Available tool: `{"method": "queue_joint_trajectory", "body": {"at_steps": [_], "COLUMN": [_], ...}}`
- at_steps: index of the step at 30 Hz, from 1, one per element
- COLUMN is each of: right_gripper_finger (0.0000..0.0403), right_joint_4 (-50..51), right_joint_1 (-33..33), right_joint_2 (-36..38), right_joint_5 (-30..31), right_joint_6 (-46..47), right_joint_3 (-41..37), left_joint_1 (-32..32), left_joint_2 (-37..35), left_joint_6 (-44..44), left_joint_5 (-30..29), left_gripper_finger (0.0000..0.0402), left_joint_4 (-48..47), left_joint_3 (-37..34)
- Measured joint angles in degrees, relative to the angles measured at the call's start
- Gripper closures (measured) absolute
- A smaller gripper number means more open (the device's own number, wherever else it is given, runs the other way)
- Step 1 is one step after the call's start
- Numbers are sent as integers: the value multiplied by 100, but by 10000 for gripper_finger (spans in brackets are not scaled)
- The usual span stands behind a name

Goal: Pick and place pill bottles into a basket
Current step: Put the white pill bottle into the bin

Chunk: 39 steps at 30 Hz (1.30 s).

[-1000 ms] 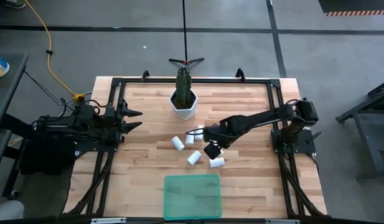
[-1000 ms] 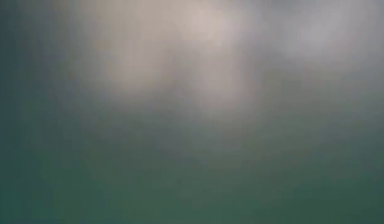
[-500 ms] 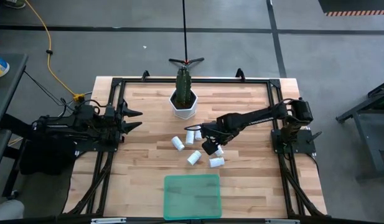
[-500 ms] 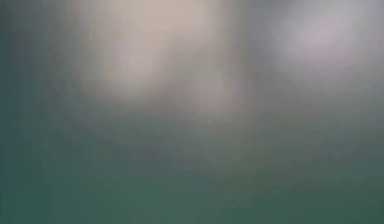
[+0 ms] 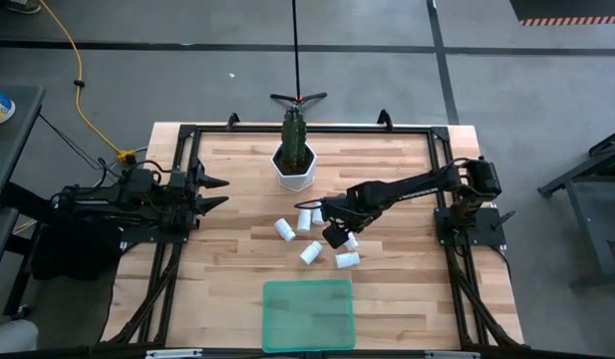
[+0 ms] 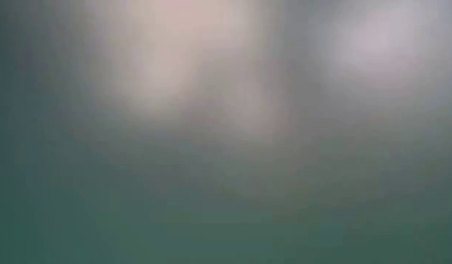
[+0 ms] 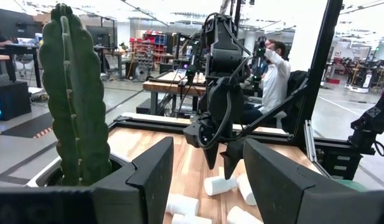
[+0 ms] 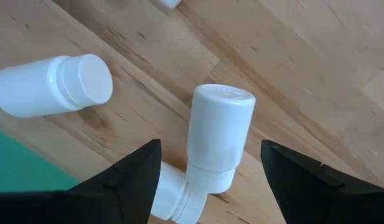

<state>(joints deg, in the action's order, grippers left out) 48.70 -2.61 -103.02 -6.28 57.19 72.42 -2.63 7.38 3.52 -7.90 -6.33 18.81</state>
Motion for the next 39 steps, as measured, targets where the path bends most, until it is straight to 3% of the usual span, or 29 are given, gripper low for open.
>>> {"method": "queue_joint_trajectory", "body": {"at_steps": [33,39], "right_gripper_finger": [137,157], "right_joint_4": [-296,-332], "right_joint_1": [-13,-13], "right_joint_2": [-791,-791], "right_joint_5": [-146,-150], "right_joint_6": [35,-85], "right_joint_3": [0,0], "left_joint_1": [0,0], "left_joint_2": [0,0], "left_joint_6": [152,152], "left_joint_5": [92,92], "left_gripper_finger": [174,174], "left_joint_4": [-28,-68], "left_joint_3": [0,0]}}
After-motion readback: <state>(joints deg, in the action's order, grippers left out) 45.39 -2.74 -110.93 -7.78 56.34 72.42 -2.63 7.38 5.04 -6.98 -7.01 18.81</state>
